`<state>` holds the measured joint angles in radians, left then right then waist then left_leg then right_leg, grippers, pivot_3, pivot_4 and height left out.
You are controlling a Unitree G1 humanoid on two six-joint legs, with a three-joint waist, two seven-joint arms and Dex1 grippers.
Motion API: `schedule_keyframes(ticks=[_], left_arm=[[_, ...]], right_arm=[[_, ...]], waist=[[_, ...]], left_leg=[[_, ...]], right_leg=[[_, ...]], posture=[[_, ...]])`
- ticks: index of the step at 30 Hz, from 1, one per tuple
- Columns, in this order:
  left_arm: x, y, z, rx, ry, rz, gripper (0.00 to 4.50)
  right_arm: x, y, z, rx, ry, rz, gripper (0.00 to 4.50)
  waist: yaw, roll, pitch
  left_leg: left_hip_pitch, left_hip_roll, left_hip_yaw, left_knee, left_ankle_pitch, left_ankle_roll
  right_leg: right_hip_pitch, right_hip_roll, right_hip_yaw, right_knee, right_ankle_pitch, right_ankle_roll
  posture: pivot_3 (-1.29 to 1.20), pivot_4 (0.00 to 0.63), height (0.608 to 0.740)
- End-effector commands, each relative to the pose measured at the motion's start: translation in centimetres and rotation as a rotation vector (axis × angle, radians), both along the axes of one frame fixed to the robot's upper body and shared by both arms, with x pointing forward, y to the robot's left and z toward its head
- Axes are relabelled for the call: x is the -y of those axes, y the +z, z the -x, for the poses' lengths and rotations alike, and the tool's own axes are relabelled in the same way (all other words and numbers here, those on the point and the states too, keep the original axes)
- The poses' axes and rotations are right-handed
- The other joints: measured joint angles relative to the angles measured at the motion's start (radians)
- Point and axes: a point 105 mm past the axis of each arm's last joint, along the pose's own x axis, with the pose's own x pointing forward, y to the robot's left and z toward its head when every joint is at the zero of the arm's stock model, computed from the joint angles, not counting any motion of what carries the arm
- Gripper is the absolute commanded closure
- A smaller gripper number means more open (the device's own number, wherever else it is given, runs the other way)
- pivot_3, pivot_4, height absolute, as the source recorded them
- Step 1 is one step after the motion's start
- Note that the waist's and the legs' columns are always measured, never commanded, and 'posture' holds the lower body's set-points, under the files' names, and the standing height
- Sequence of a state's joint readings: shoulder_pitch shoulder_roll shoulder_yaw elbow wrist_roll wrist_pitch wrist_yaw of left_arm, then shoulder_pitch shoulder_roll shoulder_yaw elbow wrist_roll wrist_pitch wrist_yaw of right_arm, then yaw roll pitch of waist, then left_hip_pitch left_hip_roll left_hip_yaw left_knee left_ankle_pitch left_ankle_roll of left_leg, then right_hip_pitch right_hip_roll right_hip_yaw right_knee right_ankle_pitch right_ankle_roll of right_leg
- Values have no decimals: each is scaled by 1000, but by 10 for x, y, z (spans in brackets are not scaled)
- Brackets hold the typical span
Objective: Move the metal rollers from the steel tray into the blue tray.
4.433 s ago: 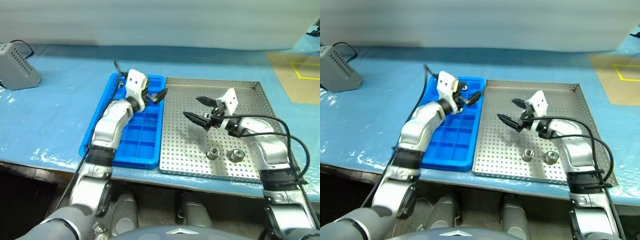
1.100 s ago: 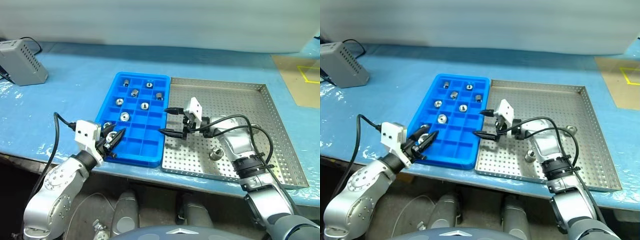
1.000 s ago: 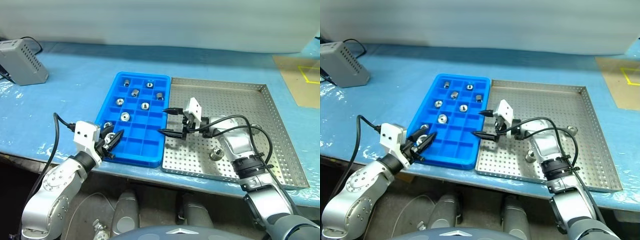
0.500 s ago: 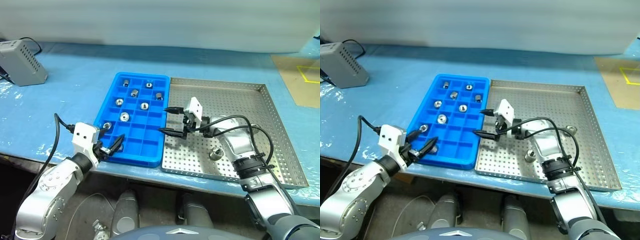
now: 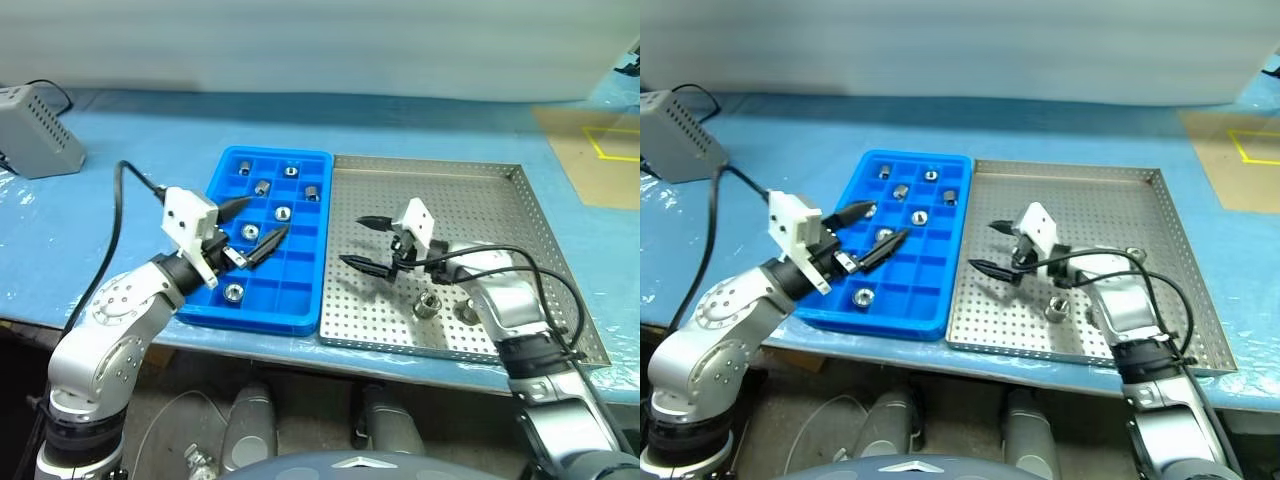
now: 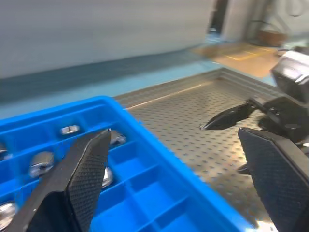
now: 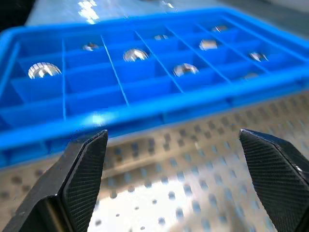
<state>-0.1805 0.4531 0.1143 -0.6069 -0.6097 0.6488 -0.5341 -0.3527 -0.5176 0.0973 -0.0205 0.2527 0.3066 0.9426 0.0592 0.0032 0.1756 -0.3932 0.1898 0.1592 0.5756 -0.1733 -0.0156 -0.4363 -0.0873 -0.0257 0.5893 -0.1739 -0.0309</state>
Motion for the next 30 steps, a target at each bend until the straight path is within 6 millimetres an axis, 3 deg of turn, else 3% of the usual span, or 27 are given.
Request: schedule_keyframes(ticks=[1,8,12,14,17,24,26,30], left_arm=[[22,3,-4,27,-151,8,48],[38,2,-8,35,-227,5,48],[51,-13,-45,4,-218,12,48],[53,-20,-54,0,-219,9,48],[55,-26,-59,8,-218,9,0],[52,-31,-58,35,-199,9,0],[50,-30,-57,43,-198,14,0],[43,-23,-52,61,-211,28,0]], right_arm=[[11,-2,11,7,-39,37,0],[44,-66,47,-138,-85,296,0],[53,-80,55,-160,-104,315,0],[55,-83,58,-165,-102,321,0],[58,-87,60,-169,-105,328,645],[44,-85,64,-190,-48,267,2820],[41,-81,63,-178,-40,250,2814],[26,-44,43,-84,-54,93,2814]], waist=[[-17,0,0],[-78,-1,-1],[-77,-3,-6],[-78,-3,-9],[-79,-8,-14],[-78,-15,-19],[-77,-15,-19],[-80,-15,-18]], left_leg=[[0,0,0,0,0,0],[6,0,5,0,0,0],[11,1,5,0,0,0],[11,1,4,0,0,0],[10,1,4,-1,-2,2],[11,5,5,-1,-5,5],[12,6,5,-1,-5,5],[13,7,5,-1,-4,4]], right_leg=[[0,0,0,0,0,0],[3,2,3,0,-4,7],[8,6,4,-2,-5,8],[11,6,3,-6,-5,8],[13,6,3,-13,-5,8],[15,6,3,-15,-2,5],[16,6,3,-15,-4,7],[16,7,2,-15,-4,7]], posture=[[-208,150,740],[-294,150,740],[-305,150,740],[-305,150,740],[-297,150,740],[-270,150,740],[-270,150,740],[-222,150,740]])
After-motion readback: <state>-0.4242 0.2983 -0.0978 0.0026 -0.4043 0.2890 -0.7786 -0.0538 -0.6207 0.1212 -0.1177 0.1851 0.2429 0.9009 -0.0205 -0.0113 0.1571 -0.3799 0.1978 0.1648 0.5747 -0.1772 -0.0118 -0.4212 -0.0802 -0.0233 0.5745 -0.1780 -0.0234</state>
